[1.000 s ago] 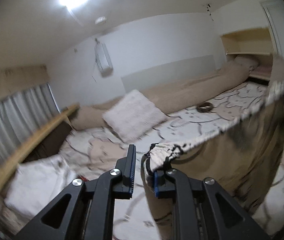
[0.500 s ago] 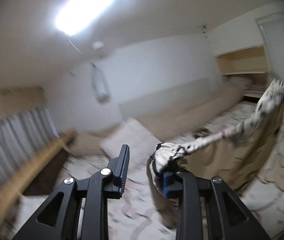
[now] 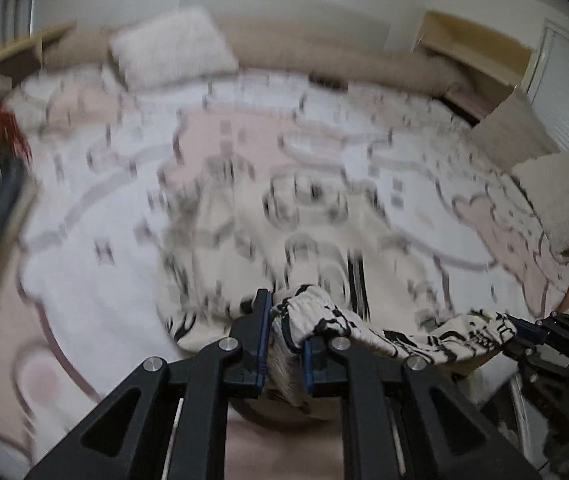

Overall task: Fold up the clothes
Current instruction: 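Lay the sweatshirt flat on the bed with both tools and release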

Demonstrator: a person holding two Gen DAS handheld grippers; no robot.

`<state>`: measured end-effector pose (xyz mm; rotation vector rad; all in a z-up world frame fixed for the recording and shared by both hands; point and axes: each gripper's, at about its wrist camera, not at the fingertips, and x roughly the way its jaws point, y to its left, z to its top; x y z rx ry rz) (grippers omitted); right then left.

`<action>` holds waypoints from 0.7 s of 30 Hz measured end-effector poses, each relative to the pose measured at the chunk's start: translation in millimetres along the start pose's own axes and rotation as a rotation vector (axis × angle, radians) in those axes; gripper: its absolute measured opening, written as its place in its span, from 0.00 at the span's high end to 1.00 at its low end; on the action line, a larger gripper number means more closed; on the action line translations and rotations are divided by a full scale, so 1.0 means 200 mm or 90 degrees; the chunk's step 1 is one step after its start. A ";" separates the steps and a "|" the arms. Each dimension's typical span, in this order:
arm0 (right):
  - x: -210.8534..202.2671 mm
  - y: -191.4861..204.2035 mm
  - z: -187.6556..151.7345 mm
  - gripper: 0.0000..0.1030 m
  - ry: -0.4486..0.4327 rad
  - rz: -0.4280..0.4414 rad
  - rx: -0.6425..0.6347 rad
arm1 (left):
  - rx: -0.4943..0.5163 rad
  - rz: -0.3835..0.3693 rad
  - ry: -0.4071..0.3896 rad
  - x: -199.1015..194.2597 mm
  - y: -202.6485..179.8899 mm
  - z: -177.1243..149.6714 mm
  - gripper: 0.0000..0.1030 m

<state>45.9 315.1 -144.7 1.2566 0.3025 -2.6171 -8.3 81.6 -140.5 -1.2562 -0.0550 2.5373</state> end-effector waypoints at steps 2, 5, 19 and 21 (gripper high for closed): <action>0.03 0.03 -0.10 0.84 0.014 -0.009 -0.016 | -0.011 0.000 0.025 0.03 -0.02 -0.08 0.87; 0.01 0.06 -0.14 0.29 0.015 -0.011 -0.027 | -0.027 -0.005 0.042 0.05 0.01 -0.09 0.87; -0.04 0.59 -0.13 0.41 -0.135 0.010 -0.351 | -0.060 -0.074 -0.052 -0.17 0.09 -0.04 0.87; 0.04 0.65 -0.12 0.62 -0.125 -0.004 -0.380 | -0.058 -0.077 -0.070 -0.20 0.10 -0.03 0.87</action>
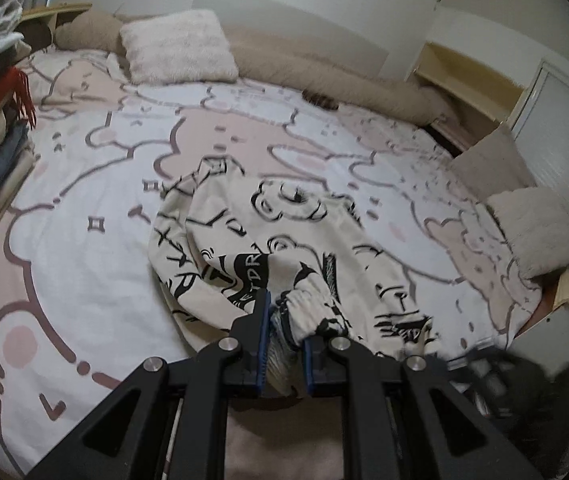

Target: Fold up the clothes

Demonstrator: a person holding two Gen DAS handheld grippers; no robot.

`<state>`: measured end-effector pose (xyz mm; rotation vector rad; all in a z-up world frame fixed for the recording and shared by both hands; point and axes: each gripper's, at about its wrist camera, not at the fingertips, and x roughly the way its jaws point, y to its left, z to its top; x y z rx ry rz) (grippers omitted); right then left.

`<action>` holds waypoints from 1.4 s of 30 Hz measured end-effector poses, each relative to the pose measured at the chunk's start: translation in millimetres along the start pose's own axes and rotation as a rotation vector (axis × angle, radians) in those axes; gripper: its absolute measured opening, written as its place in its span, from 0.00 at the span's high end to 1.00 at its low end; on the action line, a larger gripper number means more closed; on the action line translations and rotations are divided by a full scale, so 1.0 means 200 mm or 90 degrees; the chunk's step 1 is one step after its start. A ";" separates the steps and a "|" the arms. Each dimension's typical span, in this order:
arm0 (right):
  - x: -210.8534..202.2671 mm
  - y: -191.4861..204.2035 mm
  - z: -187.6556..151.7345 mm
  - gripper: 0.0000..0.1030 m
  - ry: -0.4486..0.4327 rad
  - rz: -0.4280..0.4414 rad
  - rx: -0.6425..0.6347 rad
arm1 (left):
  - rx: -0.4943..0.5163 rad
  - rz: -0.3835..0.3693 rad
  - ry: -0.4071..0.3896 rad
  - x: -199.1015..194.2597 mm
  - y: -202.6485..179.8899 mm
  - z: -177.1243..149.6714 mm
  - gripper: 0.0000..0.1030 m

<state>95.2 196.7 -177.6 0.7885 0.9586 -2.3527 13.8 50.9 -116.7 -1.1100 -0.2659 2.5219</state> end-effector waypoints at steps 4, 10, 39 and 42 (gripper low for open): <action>0.06 -0.16 0.09 0.95 0.007 -0.016 0.078 | 0.021 0.033 -0.005 0.00 0.01 -0.02 0.87; -0.08 -0.59 0.14 0.95 -0.022 -0.039 0.291 | 0.066 0.056 0.054 0.16 -0.06 -0.18 0.79; -0.25 -1.11 -0.14 0.95 -0.090 0.073 0.666 | 0.196 -0.020 -0.016 0.41 -0.63 -0.21 0.56; -0.26 -1.09 -0.13 0.95 -0.092 0.091 0.656 | 0.204 -0.026 -0.028 0.43 -0.69 -0.18 0.48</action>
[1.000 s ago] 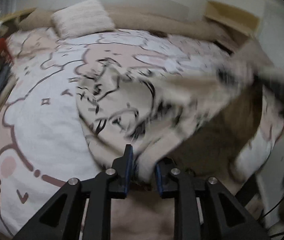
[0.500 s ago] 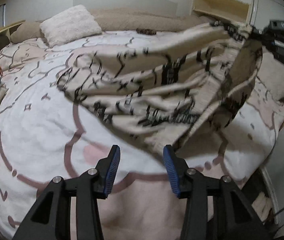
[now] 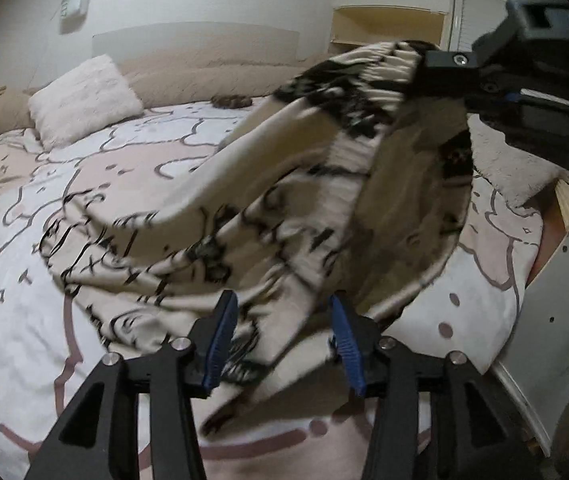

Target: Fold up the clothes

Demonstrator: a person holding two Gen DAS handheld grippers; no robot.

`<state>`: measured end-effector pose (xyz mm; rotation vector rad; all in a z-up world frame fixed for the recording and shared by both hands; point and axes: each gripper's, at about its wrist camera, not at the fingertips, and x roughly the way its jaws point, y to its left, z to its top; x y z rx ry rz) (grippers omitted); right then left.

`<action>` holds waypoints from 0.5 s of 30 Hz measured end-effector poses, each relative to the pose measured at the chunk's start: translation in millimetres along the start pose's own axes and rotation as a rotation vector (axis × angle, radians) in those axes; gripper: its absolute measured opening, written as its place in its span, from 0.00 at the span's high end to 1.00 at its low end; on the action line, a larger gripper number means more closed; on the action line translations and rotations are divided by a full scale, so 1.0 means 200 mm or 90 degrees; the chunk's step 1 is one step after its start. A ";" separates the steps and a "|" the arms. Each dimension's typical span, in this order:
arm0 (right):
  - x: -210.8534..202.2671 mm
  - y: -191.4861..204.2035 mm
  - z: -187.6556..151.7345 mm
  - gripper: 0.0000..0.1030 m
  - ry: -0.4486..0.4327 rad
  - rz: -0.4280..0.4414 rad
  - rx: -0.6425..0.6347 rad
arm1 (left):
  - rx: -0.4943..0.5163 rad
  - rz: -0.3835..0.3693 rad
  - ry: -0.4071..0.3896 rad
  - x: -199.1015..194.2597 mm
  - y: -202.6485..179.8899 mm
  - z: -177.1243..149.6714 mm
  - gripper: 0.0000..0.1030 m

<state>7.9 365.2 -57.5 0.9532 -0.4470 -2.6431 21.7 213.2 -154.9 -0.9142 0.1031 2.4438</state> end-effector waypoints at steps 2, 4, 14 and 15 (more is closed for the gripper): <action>-0.01 0.01 0.01 0.95 -0.002 0.004 -0.005 | 0.006 0.025 0.001 0.04 -0.01 0.01 0.40; -0.01 0.02 0.03 0.95 -0.007 0.003 -0.010 | 0.003 0.067 0.027 0.10 0.02 -0.01 0.40; -0.01 0.04 0.16 0.95 -0.028 -0.003 -0.036 | -0.171 0.210 0.014 -0.15 0.63 0.04 0.78; -0.01 0.04 0.18 0.95 -0.030 -0.004 -0.038 | -0.177 0.214 -0.007 -0.21 0.67 0.11 0.82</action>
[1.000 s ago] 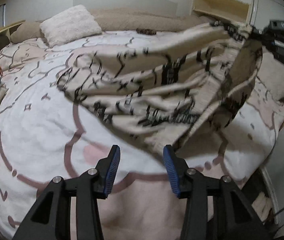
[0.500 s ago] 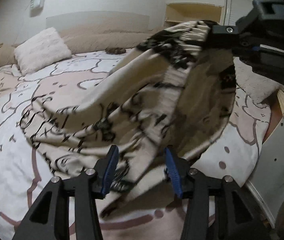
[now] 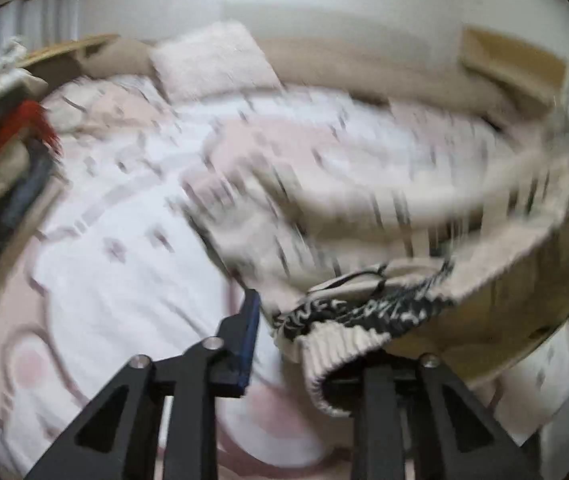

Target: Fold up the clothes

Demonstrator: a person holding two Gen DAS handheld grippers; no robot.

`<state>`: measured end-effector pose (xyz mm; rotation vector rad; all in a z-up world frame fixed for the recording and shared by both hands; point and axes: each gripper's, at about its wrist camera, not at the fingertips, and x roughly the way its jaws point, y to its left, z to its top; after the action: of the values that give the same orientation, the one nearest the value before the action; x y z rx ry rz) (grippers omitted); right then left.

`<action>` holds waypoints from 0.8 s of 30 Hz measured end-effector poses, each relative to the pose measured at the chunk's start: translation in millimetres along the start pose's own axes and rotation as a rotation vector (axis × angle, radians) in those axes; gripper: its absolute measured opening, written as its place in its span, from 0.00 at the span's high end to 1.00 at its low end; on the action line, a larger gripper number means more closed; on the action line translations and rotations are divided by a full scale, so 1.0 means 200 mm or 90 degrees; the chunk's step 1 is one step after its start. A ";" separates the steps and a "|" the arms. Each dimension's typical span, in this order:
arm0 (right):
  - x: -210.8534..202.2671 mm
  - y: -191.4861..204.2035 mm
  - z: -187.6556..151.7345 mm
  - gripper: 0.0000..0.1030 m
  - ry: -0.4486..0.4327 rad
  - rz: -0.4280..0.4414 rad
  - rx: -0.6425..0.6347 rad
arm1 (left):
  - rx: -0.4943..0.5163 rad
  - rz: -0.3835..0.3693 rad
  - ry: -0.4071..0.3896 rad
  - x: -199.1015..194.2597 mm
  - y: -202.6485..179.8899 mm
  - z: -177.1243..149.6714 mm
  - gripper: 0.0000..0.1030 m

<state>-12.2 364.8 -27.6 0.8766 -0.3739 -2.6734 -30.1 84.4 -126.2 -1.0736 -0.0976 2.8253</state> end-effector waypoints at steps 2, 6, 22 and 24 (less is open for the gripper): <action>-0.06 0.07 0.11 0.95 -0.028 -0.009 -0.024 | -0.023 -0.004 -0.049 -0.13 0.08 0.23 0.82; -0.18 0.22 0.34 0.95 -0.090 -0.027 -0.076 | -0.042 -0.017 -0.173 -0.49 0.18 0.70 0.82; -0.55 0.71 1.07 0.95 -0.227 -0.082 -0.244 | 0.088 0.068 -0.364 -1.28 0.17 1.54 0.72; -0.53 0.72 1.10 0.95 -0.199 -0.071 -0.238 | 0.135 0.102 -0.321 -1.20 0.16 1.55 0.71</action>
<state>-34.8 304.4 248.0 0.3806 0.1137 -2.8506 -61.6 14.5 259.0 -0.3262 0.2483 3.0909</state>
